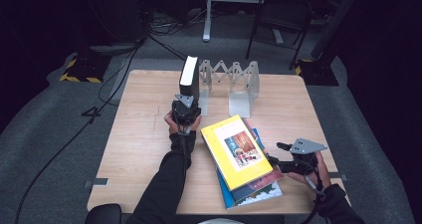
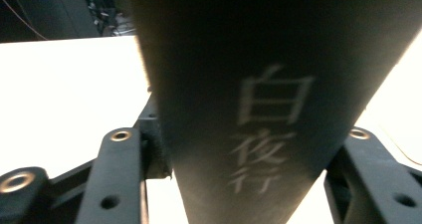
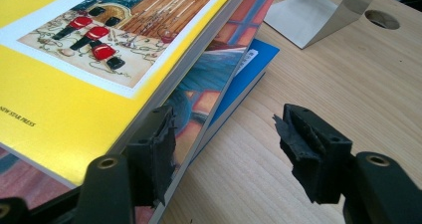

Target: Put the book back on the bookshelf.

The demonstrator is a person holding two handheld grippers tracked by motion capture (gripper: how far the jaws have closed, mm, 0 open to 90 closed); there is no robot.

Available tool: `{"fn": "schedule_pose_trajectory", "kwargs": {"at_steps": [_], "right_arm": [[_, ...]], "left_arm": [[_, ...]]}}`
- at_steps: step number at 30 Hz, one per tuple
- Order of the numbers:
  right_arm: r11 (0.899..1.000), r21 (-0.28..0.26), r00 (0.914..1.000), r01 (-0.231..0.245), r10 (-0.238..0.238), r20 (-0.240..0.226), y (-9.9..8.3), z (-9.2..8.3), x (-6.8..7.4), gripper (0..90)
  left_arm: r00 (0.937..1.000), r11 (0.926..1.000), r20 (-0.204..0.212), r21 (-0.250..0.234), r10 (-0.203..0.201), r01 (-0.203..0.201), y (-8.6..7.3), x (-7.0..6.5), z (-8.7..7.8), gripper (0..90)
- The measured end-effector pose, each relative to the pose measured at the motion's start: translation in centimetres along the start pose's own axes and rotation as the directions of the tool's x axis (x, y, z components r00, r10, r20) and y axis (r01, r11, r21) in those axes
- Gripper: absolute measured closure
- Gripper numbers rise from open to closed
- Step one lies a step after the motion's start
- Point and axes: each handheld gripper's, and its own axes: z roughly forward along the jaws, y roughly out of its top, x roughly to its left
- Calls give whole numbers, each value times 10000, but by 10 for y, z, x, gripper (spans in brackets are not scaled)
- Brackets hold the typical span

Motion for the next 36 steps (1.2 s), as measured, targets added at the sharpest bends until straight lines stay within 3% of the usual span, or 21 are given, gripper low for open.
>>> {"fn": "schedule_pose_trajectory", "kwargs": {"at_steps": [2,4,11,15,18,27,36], "right_arm": [[10000,27,10000,49,-49,35,1,0,0,378],[10000,66,10000,51,-51,12,1,0,-1,375],[10000,53,9999,62,-62,-86,0,0,0,374],[10000,39,9999,-10,10,-149,0,1,0,374],[10000,9,9998,-45,45,-175,0,1,-1,376],[10000,-19,9998,-97,97,-195,-1,1,-1,377],[9999,-32,9997,-116,115,-201,-1,1,-1,376]], "left_arm": [[9996,9999,253,110,94,-96,-2,1,-3,444],[9991,9992,207,119,372,-375,-6,0,-8,438],[9972,9999,740,-93,46,-39,-21,7,-27,477],[9975,9997,677,-124,218,-210,-22,6,-28,509],[9990,9997,396,-73,217,-214,-20,3,-25,515],[9995,9992,-17,248,-322,322,-5,-2,-6,524],[9989,9983,-152,375,-435,441,0,-3,1,517]]}}
